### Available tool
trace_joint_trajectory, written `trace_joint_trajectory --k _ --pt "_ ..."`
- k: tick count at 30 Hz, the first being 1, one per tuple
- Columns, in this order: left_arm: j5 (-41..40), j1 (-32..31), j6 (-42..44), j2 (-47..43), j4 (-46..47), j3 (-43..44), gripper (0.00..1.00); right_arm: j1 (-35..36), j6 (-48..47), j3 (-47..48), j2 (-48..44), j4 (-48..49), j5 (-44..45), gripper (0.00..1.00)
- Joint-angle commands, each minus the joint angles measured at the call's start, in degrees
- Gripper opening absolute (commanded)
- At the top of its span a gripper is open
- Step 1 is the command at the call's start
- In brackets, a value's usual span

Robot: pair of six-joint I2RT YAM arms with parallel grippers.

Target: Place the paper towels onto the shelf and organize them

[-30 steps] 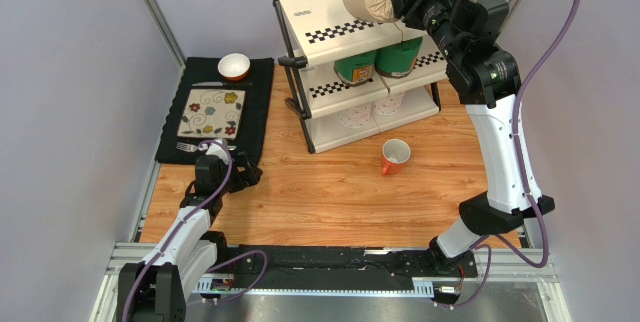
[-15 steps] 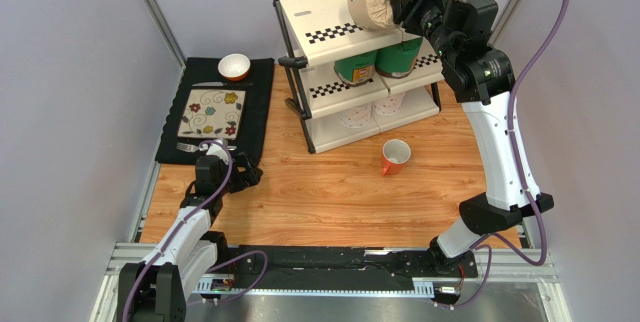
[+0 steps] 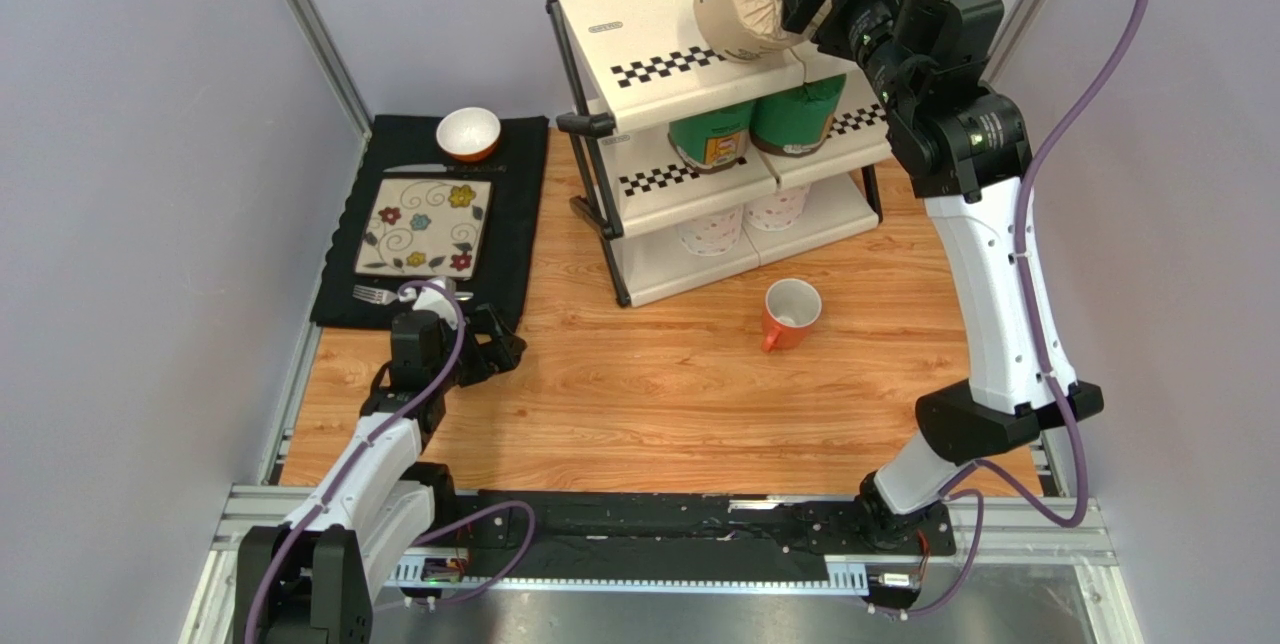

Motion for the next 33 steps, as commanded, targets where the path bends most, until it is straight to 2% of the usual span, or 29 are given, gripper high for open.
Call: trace_joint_trajectory --k 1,8,18,22,26,29,33 --pt "0.7 0.3 -0.5 0.1 1.9 0.7 0.99 -1.0 0.2 3.8 2.3 3.5 -0.7 0.69" --pt "0.6 0.3 -0.3 0.4 1.9 0.8 0.99 -1.8 1.9 8.7 6.6 7.0 -4.3 0.7" --pt "0.4 0.3 -0.2 0.2 1.8 0.9 0.99 -1.9 -0.3 -0.2 -0.7 18.7 -6.3 0.71" --pt "0.6 0.2 -0.2 0.2 1.6 0.9 0.99 -2.4 -3.0 -2.6 -3.7 19.9 -3.5 0.74" --pt "0.5 0.3 -0.2 -0.1 1.6 0.7 0.99 -8.3 -1.9 -6.8 -6.2 19.3 -0.2 0.76" --pt "0.6 0.3 -0.2 0.1 1.6 0.8 0.99 -16.0 5.0 -8.9 -5.8 17.7 -2.5 0.76" --pt "0.5 0.3 -0.2 -0.2 1.7 1.0 0.99 -21.0 6.5 -8.5 -3.0 17.1 -4.8 0.76"
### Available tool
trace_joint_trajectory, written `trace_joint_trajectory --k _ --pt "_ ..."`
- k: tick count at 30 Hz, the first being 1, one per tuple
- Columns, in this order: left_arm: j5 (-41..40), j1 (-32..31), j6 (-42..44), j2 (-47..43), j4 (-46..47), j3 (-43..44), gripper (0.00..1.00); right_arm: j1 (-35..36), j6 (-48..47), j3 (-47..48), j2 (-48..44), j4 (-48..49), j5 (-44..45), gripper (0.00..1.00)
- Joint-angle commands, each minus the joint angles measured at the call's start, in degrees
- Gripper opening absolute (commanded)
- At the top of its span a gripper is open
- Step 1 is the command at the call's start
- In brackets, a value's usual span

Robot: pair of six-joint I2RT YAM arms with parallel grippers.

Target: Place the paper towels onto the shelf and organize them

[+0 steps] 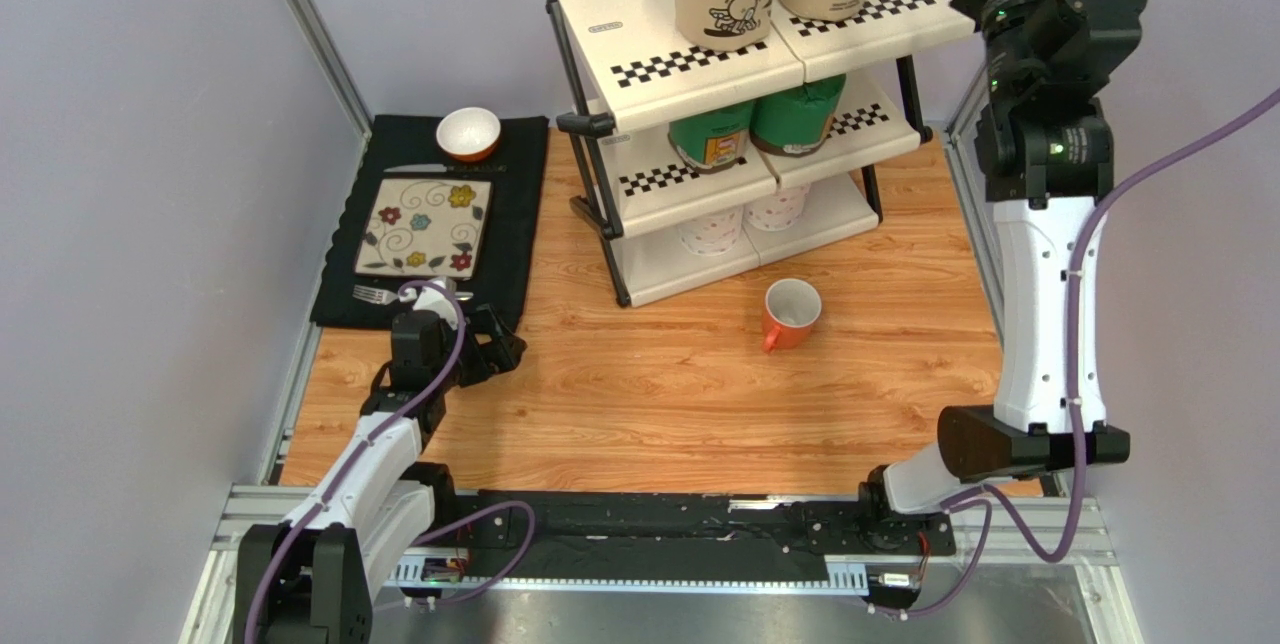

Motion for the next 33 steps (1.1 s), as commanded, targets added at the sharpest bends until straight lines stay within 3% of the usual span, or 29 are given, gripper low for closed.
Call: trace_joint_trajectory --k 1,10,17,33 --pt "0.5 0.3 -0.2 -0.6 1.7 1.0 0.99 -5.6 3.6 0.5 3.8 -0.7 -2.2 0.76" --pt "1.0 0.3 -0.2 0.3 2.1 1.1 0.99 -7.9 -4.5 18.9 19.6 -5.2 -9.0 0.77" --pt "1.1 0.3 -0.1 0.0 2.2 1.2 0.99 -9.2 -10.0 9.0 18.3 4.1 -19.3 0.78" --pt "0.7 0.3 -0.1 -0.1 2.5 0.8 0.99 -13.2 -8.9 10.4 22.7 8.1 -33.4 0.78"
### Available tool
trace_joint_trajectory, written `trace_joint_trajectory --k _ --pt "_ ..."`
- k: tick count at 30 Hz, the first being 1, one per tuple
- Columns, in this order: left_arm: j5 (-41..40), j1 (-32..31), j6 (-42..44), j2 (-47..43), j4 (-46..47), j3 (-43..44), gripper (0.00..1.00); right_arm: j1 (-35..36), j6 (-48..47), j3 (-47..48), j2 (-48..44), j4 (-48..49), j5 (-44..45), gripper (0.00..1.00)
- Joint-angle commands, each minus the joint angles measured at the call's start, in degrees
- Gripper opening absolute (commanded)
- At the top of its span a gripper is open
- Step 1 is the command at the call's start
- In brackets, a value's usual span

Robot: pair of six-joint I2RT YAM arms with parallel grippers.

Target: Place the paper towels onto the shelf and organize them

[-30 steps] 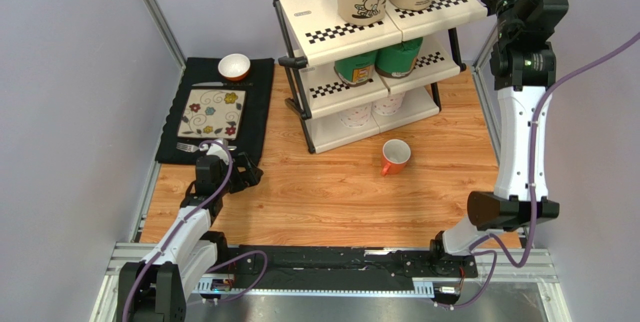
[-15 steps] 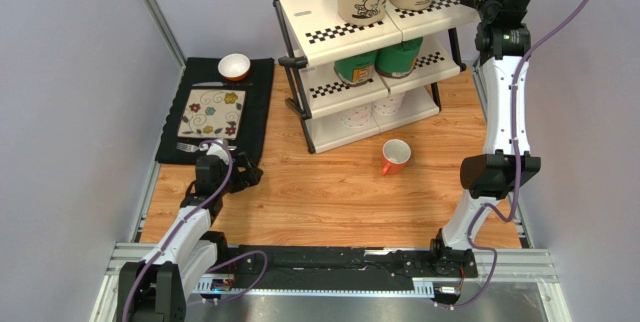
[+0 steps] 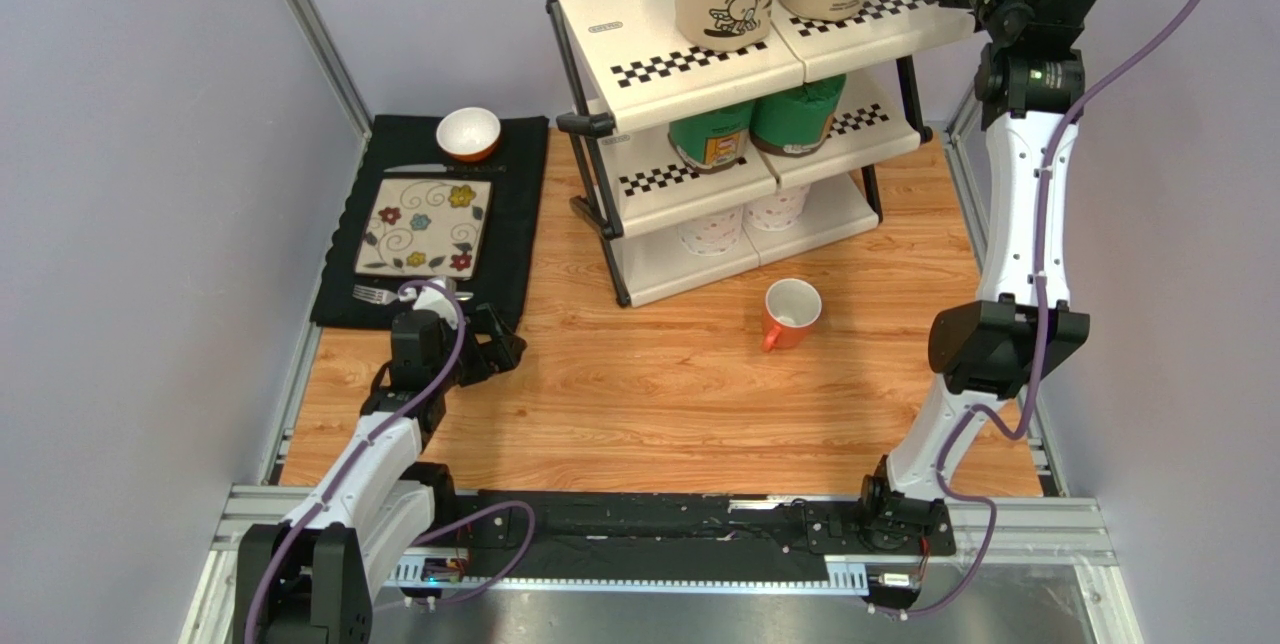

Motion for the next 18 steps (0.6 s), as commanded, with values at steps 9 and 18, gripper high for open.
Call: trace_joint_trajectory --k 9,18 --pt "0.5 0.3 0.0 0.1 2.1 0.8 0.99 -0.3 4.4 4.7 5.5 4.3 -6.9 0.78" --pt "0.1 0.3 0.1 -0.4 1.9 0.8 0.99 -0.3 5.3 5.5 6.3 5.3 -9.6 0.78"
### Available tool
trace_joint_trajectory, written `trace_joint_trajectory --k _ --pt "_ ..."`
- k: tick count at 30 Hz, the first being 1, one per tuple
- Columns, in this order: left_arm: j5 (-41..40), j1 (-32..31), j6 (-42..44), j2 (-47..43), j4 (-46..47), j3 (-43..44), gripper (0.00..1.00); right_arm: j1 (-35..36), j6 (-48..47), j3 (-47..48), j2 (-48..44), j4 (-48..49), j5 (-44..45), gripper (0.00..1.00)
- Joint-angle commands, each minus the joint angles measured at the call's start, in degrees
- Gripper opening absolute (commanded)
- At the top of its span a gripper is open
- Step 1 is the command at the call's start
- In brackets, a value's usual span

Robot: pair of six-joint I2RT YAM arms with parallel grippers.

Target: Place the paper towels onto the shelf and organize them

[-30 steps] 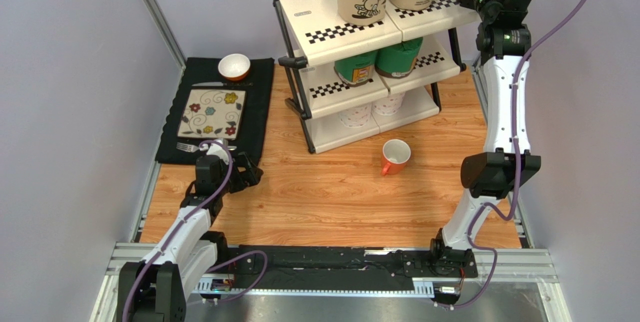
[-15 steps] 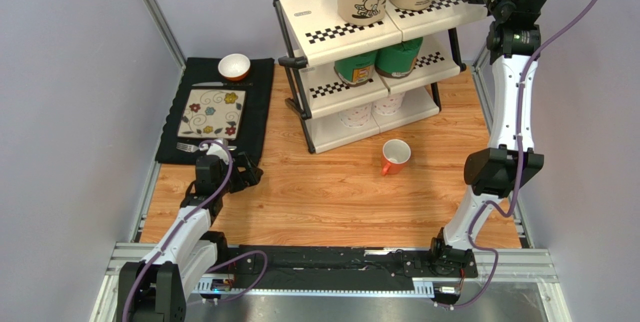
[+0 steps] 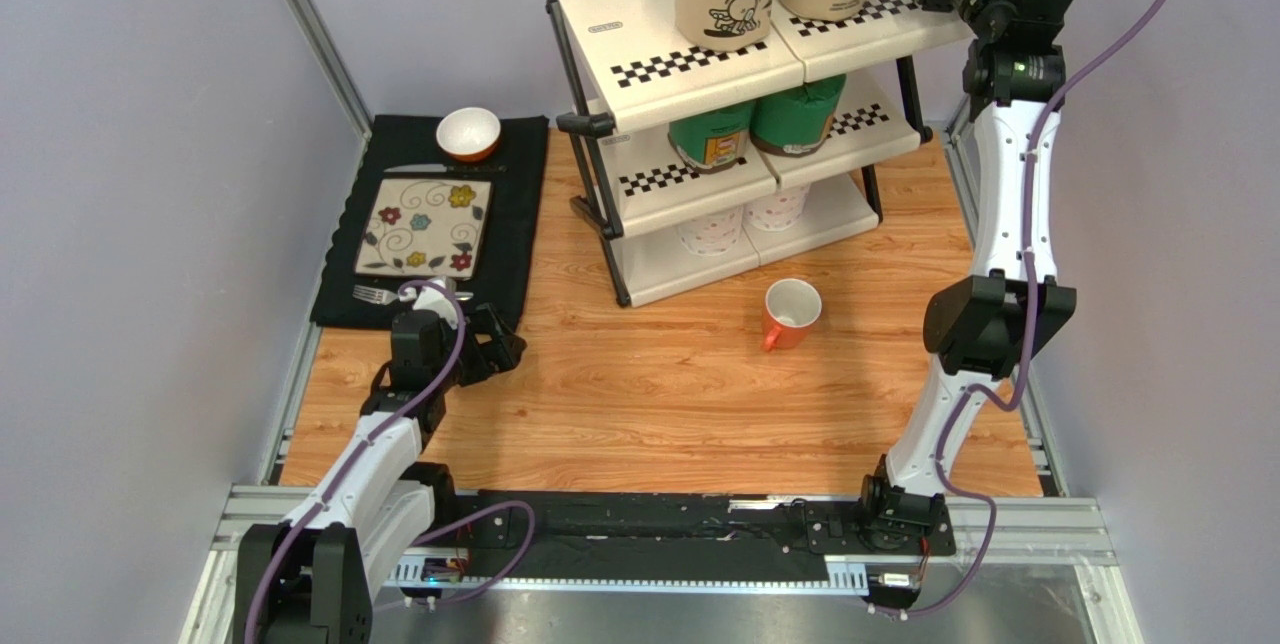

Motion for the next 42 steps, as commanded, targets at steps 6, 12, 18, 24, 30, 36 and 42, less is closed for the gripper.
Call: trace_joint_trajectory --k 6,12,18,24,30,36,42 --pt "0.1 0.3 0.1 -0.3 1.9 0.9 0.99 0.8 1.0 2.8 -0.1 3.2 -5.4 0.78" --pt "0.1 0.3 0.1 -0.2 1.9 0.9 0.99 3.6 -3.6 3.1 -1.1 -0.2 -3.6 0.78" --pt "0.1 0.3 0.0 -0.2 1.9 0.7 0.99 4.0 -4.8 2.7 -1.8 -0.3 -2.5 0.78" --pt "0.1 0.3 0.0 -0.3 2.1 0.7 0.99 4.0 -5.6 -0.6 -4.3 0.5 -1.4 0.78" --pt "0.1 0.3 -0.1 -0.5 1.9 0.6 0.99 4.0 -5.7 -15.3 -16.5 9.1 9.8 0.79" --pt "0.1 0.3 0.1 -0.2 2.0 0.7 0.99 3.9 -5.7 -21.2 -27.4 13.2 19.4 0.81" --pt "-0.2 0.3 0.1 -0.2 1.9 0.5 0.99 4.0 -0.6 -29.4 -39.9 10.7 22.8 0.83"
